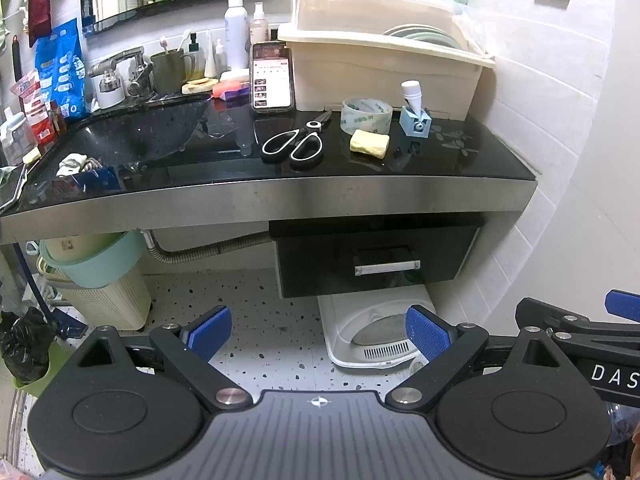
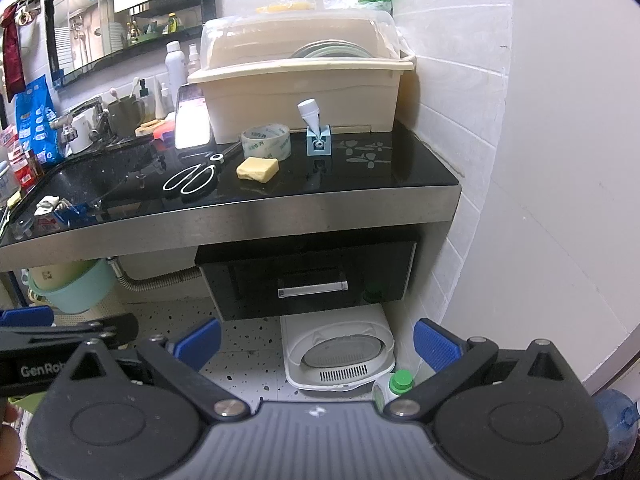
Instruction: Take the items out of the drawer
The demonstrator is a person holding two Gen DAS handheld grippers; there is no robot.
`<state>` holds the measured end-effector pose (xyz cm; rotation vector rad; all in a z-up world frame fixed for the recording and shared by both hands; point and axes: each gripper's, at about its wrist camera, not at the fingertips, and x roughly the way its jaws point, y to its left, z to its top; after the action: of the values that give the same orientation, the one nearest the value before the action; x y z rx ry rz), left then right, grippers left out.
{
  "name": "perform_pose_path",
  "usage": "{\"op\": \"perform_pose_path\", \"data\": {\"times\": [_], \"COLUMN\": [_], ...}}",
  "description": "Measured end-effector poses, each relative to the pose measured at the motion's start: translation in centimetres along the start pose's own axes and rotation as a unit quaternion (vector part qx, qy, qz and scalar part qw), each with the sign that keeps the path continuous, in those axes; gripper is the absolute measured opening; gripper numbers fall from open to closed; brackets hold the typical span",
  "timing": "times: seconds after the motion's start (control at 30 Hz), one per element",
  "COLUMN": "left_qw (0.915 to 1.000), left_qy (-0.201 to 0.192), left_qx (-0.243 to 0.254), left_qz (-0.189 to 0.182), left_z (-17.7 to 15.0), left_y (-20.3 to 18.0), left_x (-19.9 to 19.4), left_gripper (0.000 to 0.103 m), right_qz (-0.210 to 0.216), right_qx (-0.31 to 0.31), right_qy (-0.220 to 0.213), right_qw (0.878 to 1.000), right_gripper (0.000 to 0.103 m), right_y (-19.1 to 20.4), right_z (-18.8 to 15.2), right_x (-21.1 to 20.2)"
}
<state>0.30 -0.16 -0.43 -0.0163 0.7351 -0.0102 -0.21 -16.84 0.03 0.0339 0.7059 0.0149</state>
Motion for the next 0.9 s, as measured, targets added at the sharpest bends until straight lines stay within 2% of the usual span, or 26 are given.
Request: {"op": "perform_pose_path", "data": {"times": [0.9], "left_qw": [1.0000], "left_qy": [-0.001], "left_qx": [0.006], "left_qz": [0.003], "left_z": [-0.33], "left_y": [0.13], "left_x": [0.57], "left_gripper": [0.095], "right_qz": [0.001], "right_qx": [0.000], "right_qy": [-0.001], "right_qw": [1.000], "right_gripper": [0.103], "right_y": [-0.34], "right_z": [-0.02], "right_x": [0.29]}}
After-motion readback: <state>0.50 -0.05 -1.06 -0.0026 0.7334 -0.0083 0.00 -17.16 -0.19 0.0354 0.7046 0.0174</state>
